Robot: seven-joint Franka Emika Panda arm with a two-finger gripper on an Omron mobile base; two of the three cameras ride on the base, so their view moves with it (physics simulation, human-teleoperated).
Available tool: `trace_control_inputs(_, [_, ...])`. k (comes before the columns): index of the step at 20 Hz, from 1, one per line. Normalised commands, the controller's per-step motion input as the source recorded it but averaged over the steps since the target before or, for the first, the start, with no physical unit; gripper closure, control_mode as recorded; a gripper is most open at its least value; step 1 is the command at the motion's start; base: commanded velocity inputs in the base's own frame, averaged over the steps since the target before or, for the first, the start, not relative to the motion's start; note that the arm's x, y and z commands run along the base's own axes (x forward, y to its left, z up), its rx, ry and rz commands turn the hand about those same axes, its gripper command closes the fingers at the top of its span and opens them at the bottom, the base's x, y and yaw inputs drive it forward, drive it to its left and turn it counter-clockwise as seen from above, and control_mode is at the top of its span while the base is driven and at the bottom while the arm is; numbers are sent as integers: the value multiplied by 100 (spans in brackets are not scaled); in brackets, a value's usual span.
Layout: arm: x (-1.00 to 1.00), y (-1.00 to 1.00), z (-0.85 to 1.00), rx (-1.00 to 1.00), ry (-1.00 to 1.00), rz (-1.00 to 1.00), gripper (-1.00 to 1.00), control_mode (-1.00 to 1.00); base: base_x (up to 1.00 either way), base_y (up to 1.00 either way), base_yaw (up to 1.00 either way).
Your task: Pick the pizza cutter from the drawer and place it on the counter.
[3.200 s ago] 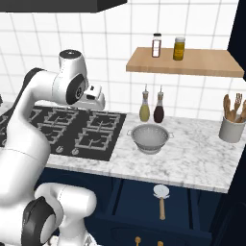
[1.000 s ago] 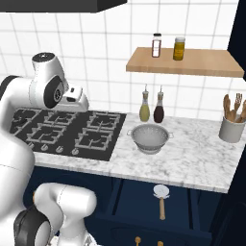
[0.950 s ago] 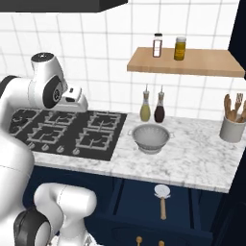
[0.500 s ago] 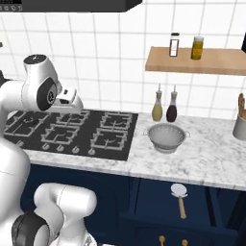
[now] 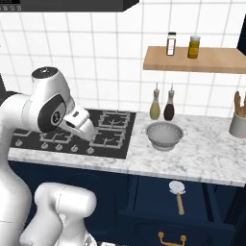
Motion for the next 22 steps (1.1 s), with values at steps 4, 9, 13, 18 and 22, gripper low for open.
trace_control_inputs(4, [-89,-100,-37,9,4,-46,-100,-100,0,0,0])
trace_control_inputs(9, [-63,-100,-54,10,9,-43,-100,-100,0,0,0])
trace_control_inputs(13, [-29,-100,-59,15,8,-35,-100,-100,0,0,0])
trace_control_inputs(18, [4,-100,-66,23,8,-22,-100,-100,0,0,0])
trace_control_inputs(22, [5,-97,-79,15,9,-9,-100,-100,0,0,0])
